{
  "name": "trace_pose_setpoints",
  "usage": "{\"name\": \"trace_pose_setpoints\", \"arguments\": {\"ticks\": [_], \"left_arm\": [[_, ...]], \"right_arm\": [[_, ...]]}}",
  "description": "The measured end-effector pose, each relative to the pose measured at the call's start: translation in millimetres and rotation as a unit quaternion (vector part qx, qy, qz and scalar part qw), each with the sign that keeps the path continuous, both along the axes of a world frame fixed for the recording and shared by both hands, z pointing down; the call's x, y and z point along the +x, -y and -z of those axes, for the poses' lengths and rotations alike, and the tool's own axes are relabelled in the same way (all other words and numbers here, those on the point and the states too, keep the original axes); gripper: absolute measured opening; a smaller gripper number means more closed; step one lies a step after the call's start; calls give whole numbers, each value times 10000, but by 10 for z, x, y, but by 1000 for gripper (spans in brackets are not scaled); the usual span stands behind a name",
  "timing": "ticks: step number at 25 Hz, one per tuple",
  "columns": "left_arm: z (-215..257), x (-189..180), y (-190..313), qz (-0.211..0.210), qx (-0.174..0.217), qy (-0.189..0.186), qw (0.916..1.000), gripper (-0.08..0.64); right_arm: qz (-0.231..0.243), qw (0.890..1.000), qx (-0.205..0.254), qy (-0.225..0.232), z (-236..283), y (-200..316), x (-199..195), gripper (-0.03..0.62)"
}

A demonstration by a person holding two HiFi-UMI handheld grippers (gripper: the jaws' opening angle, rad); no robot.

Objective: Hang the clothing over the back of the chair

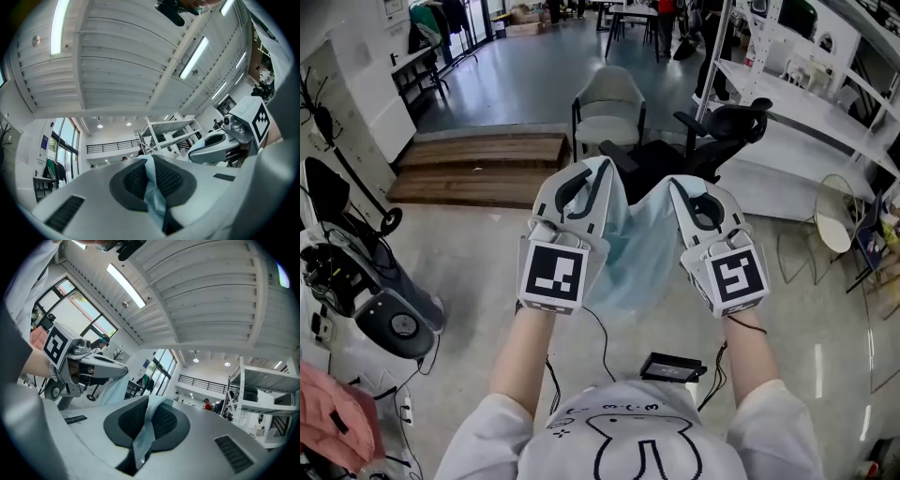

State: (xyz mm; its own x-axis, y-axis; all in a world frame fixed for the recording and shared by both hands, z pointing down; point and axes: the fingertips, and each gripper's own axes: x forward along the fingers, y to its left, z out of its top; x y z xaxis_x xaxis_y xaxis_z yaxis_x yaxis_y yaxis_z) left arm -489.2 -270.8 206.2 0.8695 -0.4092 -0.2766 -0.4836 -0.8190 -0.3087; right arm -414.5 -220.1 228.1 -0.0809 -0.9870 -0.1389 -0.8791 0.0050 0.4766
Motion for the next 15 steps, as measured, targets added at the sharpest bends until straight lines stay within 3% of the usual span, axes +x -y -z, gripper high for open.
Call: {"name": "trace_pose_setpoints", "arguments": {"ticks": [6, 12, 15], "left_arm": [[260, 289, 280, 88, 69, -96, 9999, 31], [269, 1462, -84, 462, 107, -271, 9985, 31], [344, 1837, -107, 648, 87, -328, 9973, 31]], "right_arm": [[187, 9995, 104, -246, 317, 291, 207, 31], [595, 9975, 210, -306, 334, -82, 1418, 31], [801, 9960, 266, -287, 408, -129, 1845, 31]]}}
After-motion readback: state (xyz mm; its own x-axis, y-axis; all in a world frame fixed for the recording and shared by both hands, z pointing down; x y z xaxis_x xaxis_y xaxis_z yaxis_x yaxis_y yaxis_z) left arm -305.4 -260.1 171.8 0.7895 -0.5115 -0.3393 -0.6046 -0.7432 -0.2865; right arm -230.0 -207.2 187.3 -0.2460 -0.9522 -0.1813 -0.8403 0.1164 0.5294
